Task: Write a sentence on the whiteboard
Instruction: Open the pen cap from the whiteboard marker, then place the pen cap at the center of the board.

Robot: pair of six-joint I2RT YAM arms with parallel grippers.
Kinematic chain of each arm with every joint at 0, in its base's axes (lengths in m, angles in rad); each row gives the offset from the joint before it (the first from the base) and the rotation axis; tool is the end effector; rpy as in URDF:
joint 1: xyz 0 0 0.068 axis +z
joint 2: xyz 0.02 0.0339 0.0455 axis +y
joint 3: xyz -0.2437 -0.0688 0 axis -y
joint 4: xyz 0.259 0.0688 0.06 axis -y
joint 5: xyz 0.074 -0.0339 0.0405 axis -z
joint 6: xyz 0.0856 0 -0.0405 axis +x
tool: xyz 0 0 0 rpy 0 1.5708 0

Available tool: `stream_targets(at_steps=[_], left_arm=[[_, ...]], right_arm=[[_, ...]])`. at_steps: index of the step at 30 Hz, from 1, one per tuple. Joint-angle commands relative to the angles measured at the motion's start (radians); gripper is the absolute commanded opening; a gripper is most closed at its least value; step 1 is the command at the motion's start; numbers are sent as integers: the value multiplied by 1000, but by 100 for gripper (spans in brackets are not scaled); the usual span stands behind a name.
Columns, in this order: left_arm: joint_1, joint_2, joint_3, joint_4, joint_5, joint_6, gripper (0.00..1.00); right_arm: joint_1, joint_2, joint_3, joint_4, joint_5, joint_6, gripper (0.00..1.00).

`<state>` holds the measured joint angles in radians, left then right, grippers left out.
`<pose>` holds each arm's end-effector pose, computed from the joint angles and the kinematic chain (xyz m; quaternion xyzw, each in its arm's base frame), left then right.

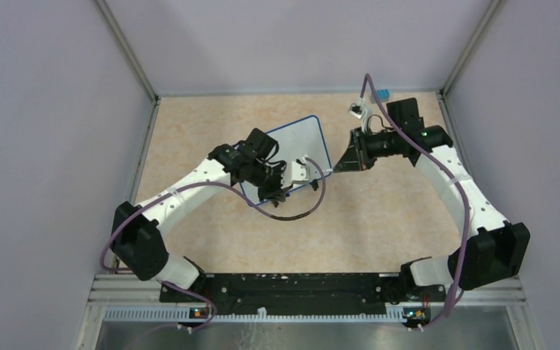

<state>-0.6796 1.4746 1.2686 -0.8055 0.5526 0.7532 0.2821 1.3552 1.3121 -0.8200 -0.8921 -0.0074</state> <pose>0.2365 -0.2488 0.2373 0.6640 0.6479 -0.2523 0.2750 0.2814 0.1509 0.3033 -0.2700 0.8159 0.4437 0.2543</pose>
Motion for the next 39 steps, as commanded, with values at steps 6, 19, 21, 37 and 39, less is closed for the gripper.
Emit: stream_targets(at_steps=[6, 19, 21, 37, 39], left_arm=[[-1, -4, -120, -84, 16, 26, 5], [-26, 50, -309, 89, -90, -60, 12], [-37, 59, -325, 111, -115, -66, 13], [-86, 81, -433, 234, -182, -92, 33], [-86, 71, -445, 246, -191, -98, 37]], right_arm=[[-11, -37, 22, -35, 64, -62, 0], [-14, -82, -90, 110, 81, -1, 0], [-12, -91, -95, 114, 84, -1, 0], [-13, -107, -100, 106, 188, -32, 0], [-13, -102, -95, 105, 192, -37, 0]])
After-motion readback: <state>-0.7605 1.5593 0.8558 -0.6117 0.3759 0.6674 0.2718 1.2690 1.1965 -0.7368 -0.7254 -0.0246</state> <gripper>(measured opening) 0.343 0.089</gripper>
